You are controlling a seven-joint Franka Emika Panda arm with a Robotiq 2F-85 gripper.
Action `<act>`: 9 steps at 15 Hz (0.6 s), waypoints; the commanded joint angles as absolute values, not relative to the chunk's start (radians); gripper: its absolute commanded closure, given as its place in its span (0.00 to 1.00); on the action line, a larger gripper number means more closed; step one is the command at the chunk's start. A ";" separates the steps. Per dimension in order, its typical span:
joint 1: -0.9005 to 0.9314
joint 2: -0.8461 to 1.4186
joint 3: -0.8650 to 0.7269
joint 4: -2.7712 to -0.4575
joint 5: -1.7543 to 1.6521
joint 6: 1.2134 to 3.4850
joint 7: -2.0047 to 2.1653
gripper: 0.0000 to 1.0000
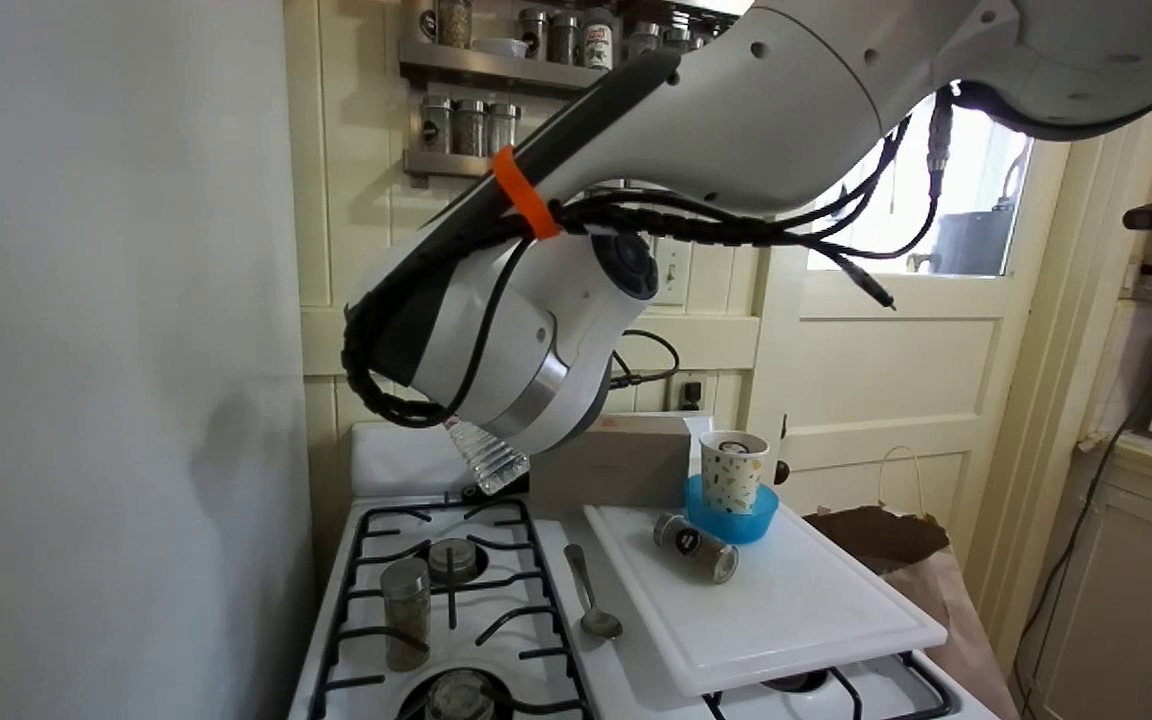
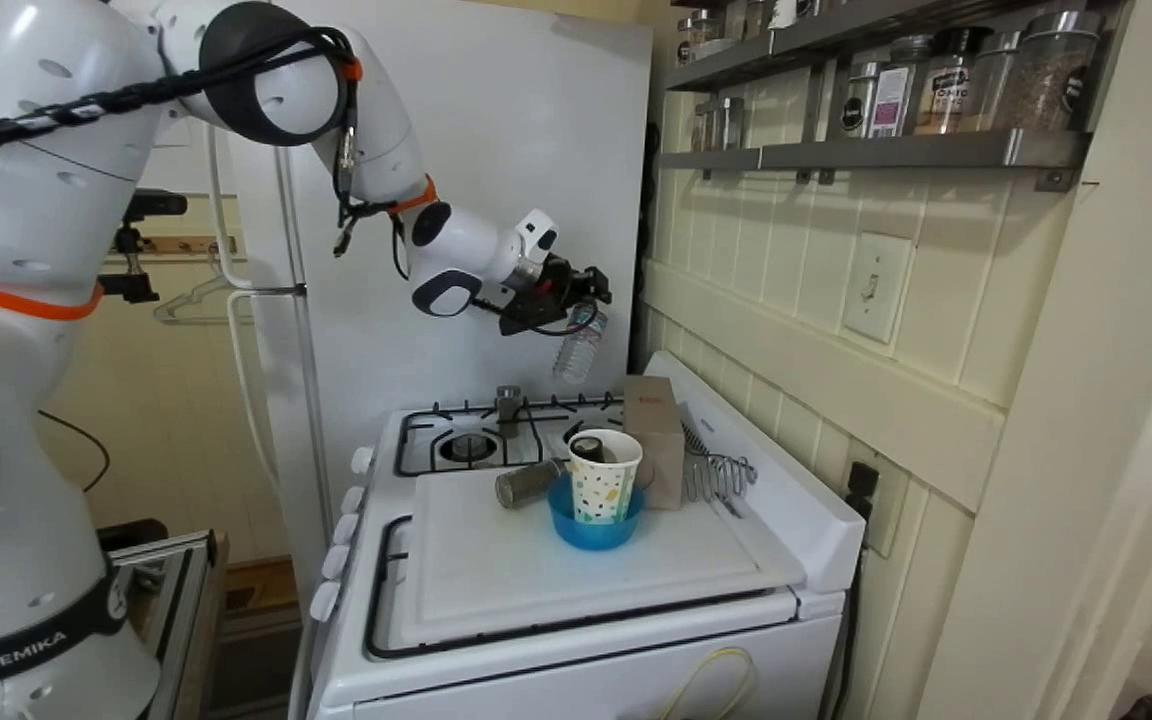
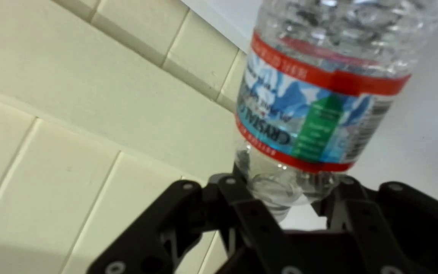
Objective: Make the water bottle stand upright on the stove top
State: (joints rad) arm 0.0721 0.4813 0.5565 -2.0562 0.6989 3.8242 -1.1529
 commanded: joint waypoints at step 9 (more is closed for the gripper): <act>0.409 0.667 0.130 -1.933 0.400 3.957 -0.761 0.87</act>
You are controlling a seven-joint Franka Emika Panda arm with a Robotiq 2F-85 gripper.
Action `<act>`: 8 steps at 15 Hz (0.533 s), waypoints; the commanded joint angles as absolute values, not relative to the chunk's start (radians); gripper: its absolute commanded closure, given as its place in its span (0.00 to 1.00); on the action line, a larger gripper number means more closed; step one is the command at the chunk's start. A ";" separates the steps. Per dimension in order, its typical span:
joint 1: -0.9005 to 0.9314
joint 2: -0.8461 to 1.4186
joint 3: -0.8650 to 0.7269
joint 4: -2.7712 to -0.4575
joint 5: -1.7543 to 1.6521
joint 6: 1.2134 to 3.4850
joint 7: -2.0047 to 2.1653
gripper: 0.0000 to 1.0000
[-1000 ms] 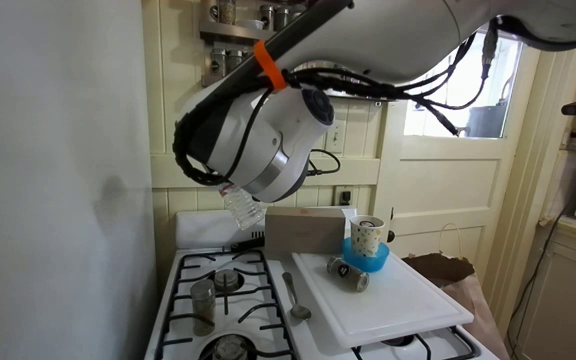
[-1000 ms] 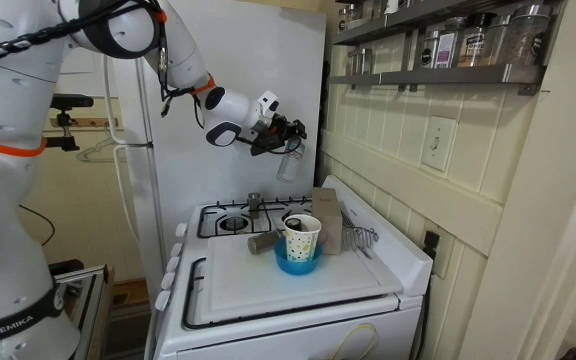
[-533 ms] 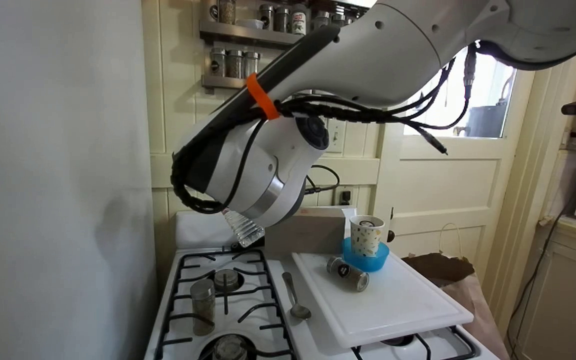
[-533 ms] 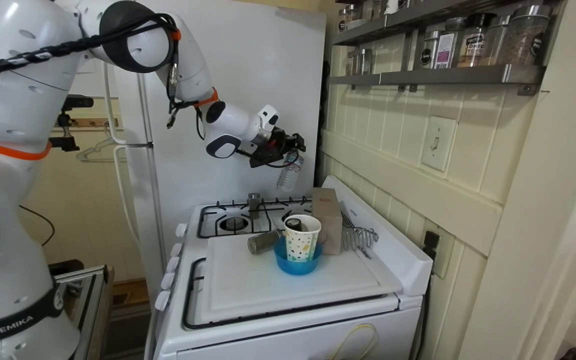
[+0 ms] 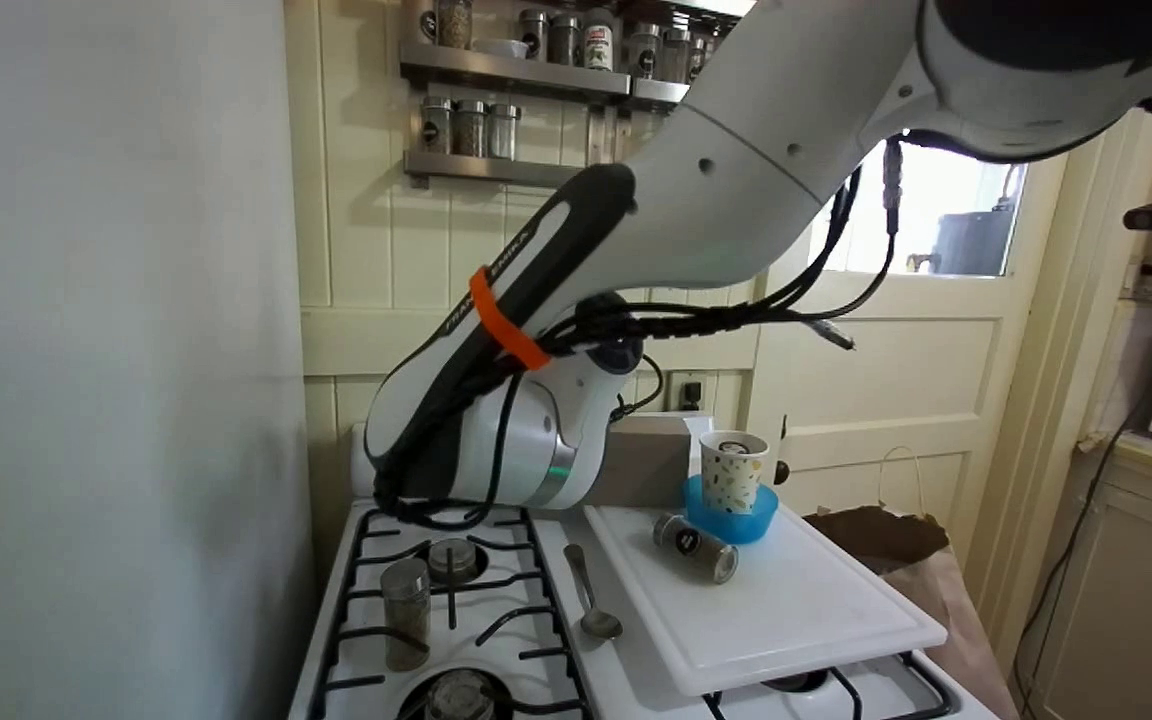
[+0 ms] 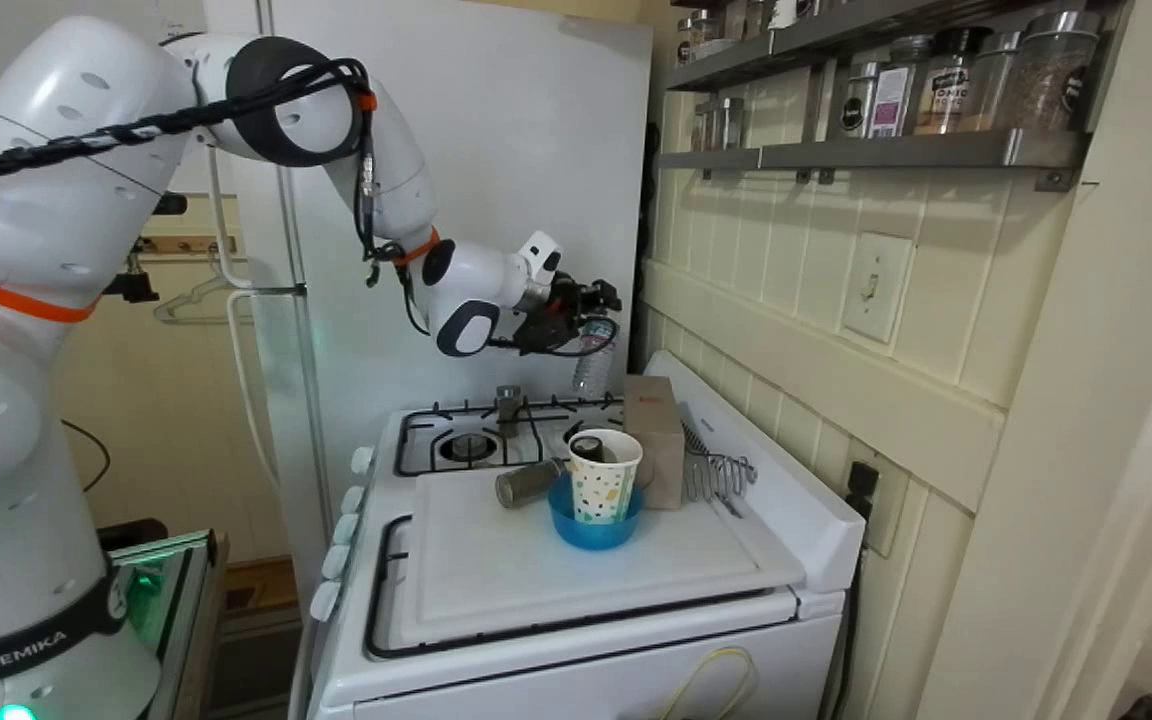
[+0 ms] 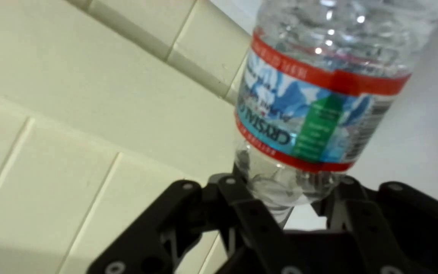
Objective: Make the water bottle stand upright on the stove top
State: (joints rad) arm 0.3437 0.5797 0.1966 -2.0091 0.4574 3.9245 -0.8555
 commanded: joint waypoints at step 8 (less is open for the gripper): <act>0.490 0.726 0.027 -1.873 0.368 3.947 -0.676 0.87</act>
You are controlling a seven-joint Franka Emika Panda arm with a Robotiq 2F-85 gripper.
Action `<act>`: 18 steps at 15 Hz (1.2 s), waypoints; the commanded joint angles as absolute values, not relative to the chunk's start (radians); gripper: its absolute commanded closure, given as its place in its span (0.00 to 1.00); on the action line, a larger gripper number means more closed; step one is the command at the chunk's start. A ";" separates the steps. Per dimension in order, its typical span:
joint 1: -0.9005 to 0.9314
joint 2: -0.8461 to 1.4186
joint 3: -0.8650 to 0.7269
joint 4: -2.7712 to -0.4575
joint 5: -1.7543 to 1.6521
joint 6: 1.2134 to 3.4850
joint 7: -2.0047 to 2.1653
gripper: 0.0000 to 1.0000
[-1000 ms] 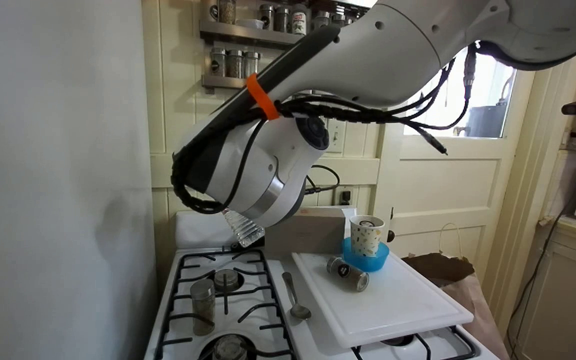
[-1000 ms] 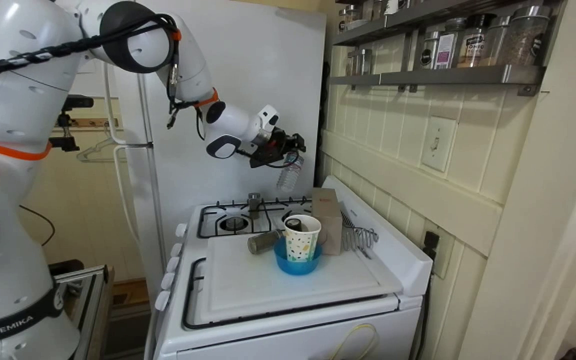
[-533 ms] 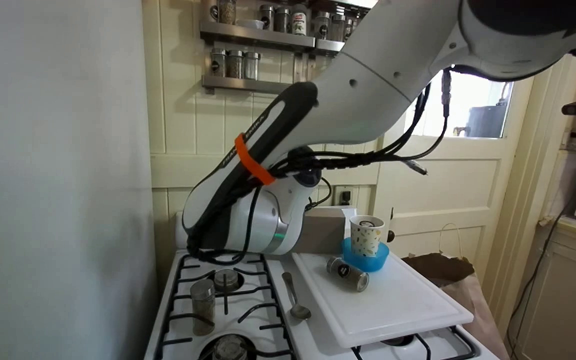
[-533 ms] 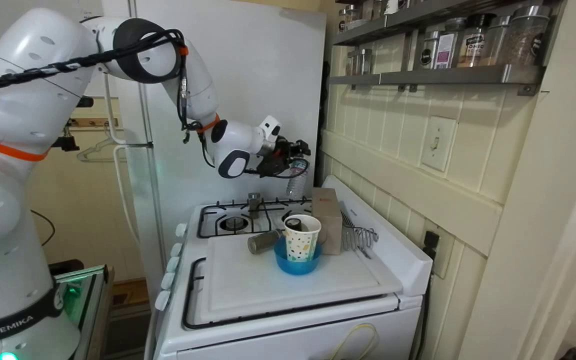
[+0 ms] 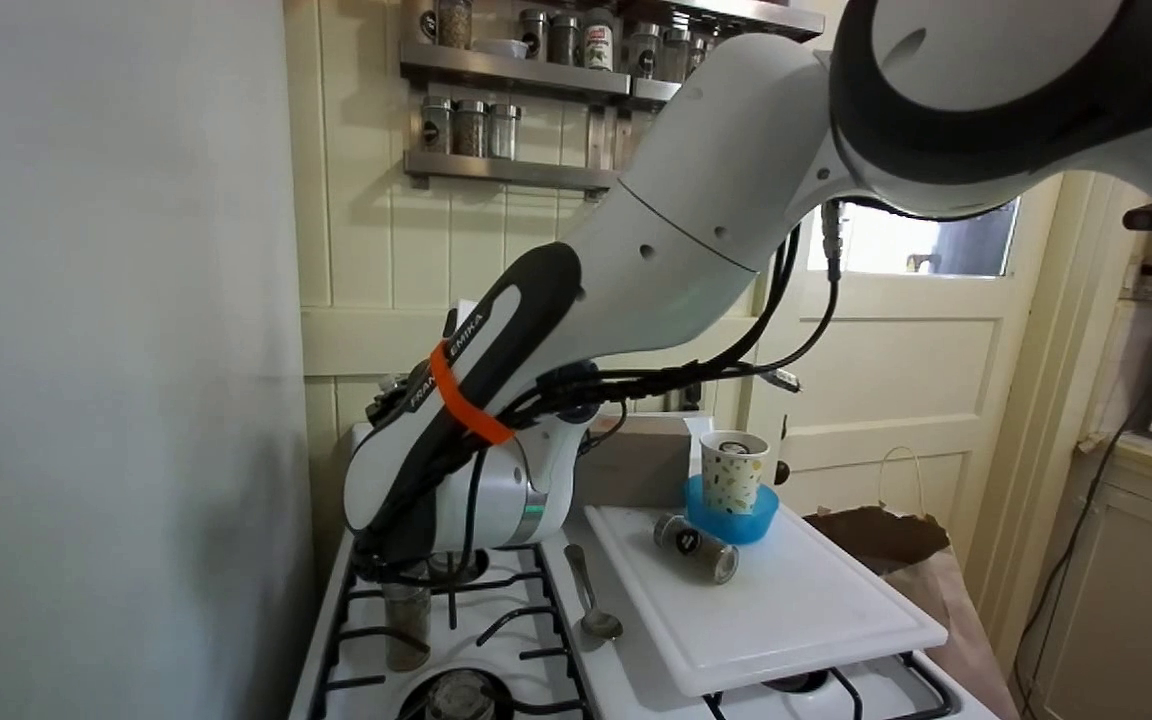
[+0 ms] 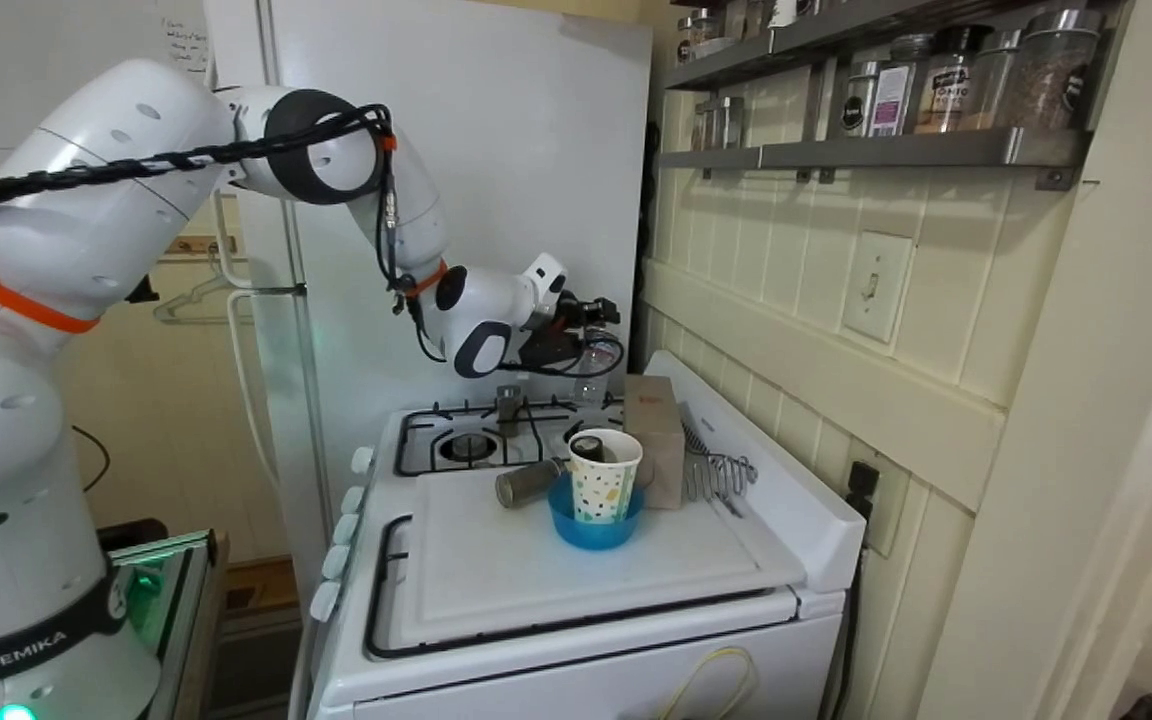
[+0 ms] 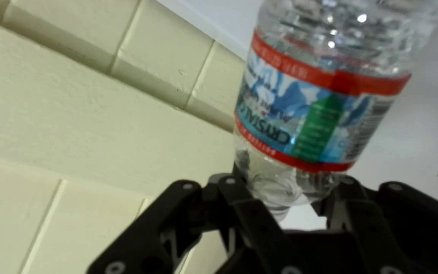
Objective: Make the water bottle stand upright on the stove top
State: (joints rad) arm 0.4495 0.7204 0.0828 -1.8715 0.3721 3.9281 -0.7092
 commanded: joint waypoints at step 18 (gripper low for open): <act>0.553 0.803 -0.041 -1.775 0.374 3.979 -0.685 0.62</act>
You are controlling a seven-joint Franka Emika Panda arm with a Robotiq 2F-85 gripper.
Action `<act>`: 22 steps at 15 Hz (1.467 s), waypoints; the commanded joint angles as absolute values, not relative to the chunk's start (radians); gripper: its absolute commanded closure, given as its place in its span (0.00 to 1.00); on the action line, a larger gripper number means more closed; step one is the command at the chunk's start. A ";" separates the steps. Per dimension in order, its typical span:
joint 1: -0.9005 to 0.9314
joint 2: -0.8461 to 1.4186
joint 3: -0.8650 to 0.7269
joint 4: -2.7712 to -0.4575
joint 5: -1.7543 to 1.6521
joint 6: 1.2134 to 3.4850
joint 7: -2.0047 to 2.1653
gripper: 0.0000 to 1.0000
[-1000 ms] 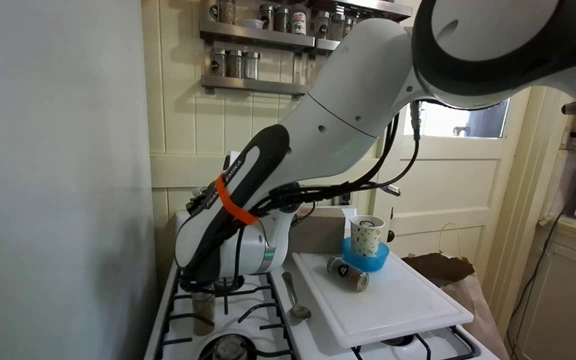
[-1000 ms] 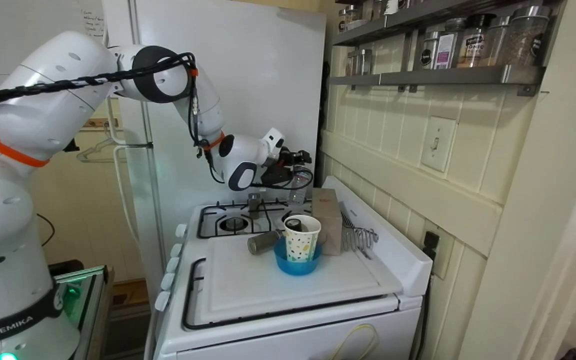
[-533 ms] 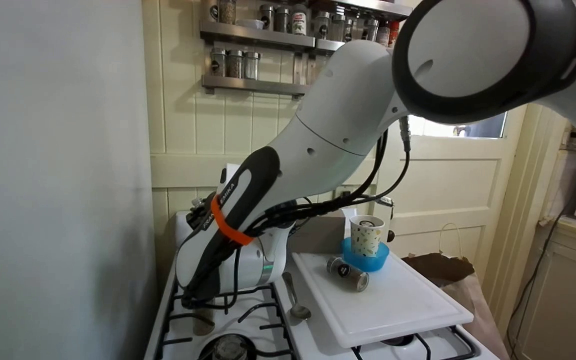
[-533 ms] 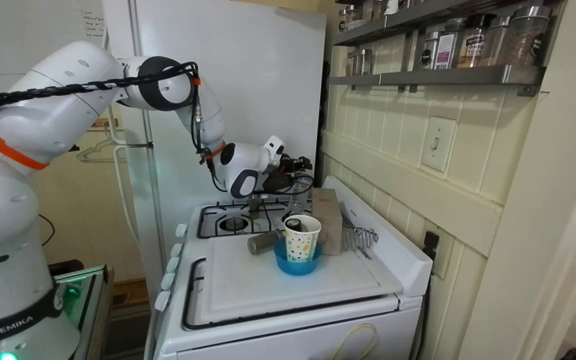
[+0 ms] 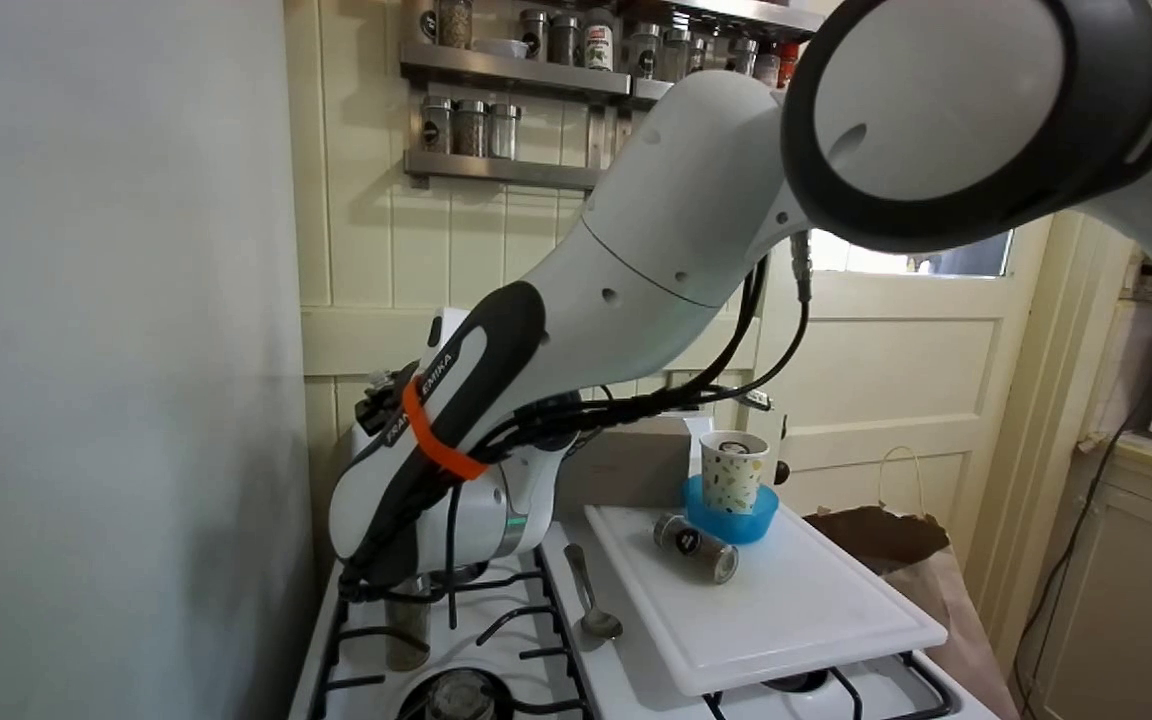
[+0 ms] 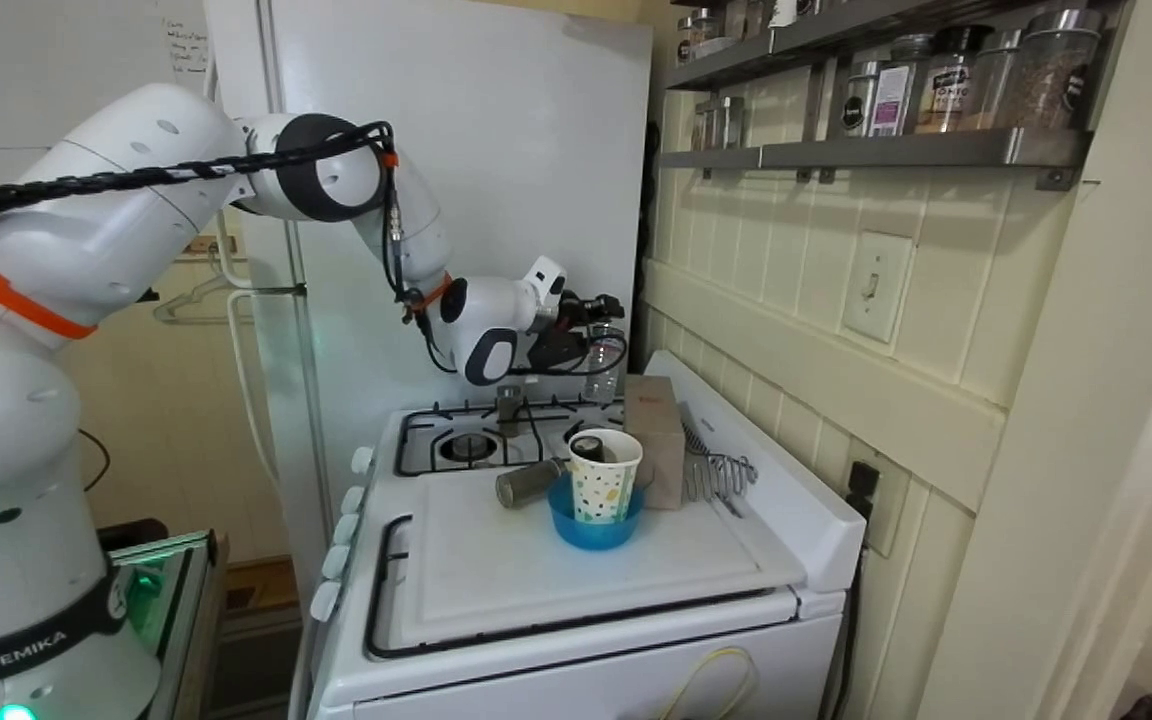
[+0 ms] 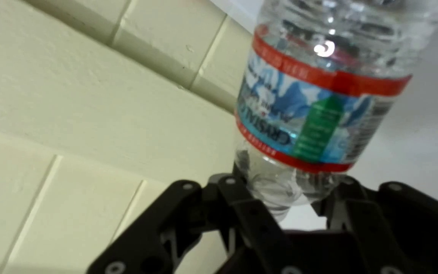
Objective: Make the water bottle stand upright on the stove top
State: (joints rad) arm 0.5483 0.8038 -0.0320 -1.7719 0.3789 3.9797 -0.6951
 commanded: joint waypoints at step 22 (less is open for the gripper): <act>0.613 0.858 0.000 -1.733 0.709 4.238 -0.748 0.87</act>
